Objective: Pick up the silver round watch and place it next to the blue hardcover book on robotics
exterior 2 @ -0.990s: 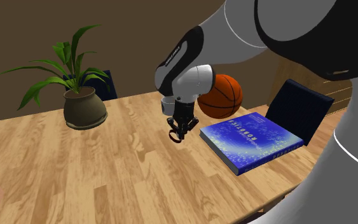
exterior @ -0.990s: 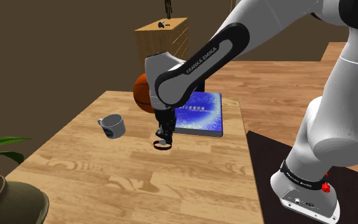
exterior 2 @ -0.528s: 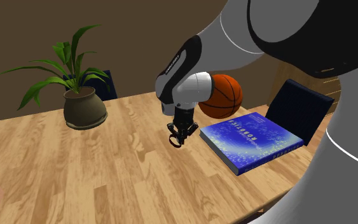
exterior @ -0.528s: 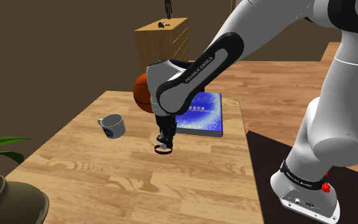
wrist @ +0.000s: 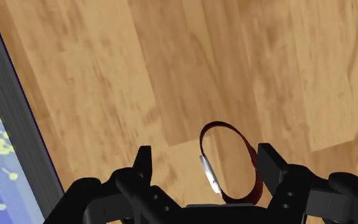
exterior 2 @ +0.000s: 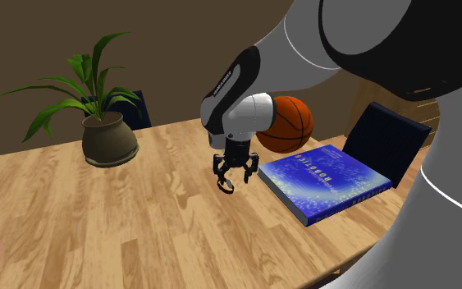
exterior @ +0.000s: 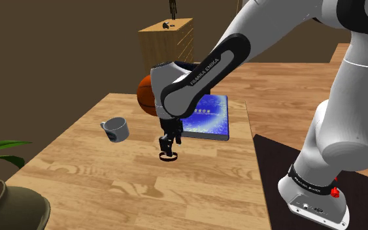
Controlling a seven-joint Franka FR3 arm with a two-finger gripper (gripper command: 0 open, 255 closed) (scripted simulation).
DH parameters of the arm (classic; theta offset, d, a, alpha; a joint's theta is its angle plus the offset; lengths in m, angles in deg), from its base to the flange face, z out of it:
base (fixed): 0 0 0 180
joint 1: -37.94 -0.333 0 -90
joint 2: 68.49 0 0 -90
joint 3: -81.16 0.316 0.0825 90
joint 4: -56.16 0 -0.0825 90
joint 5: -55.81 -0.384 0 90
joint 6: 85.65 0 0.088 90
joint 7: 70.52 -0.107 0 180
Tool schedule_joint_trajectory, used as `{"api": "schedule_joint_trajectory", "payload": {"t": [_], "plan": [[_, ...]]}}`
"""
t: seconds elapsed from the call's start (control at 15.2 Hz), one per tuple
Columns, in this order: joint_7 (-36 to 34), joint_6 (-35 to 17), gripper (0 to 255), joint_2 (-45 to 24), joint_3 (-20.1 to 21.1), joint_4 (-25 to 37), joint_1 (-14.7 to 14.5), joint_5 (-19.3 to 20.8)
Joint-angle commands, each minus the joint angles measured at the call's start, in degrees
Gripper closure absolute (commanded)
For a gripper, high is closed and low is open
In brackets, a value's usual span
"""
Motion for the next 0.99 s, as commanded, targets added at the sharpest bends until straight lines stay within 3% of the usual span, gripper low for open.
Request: {"api": "schedule_joint_trajectory", "payload": {"t": [0.0, 0.13, 0.4, 0.92], "plan": [[0.0, 0.0, 0, 0.0, 0.0, 0.0, 0.0, 0.0], [0.0, 0.0, 0, 0.0, 0.0, 0.0, 0.0, 0.0], [0.5, 7.4, 0, 4.1, -0.3, 3.3, 0.5, -0.5], [0.5, 7.4, 0, 4.1, -0.3, 3.3, 0.5, -0.5]]}}
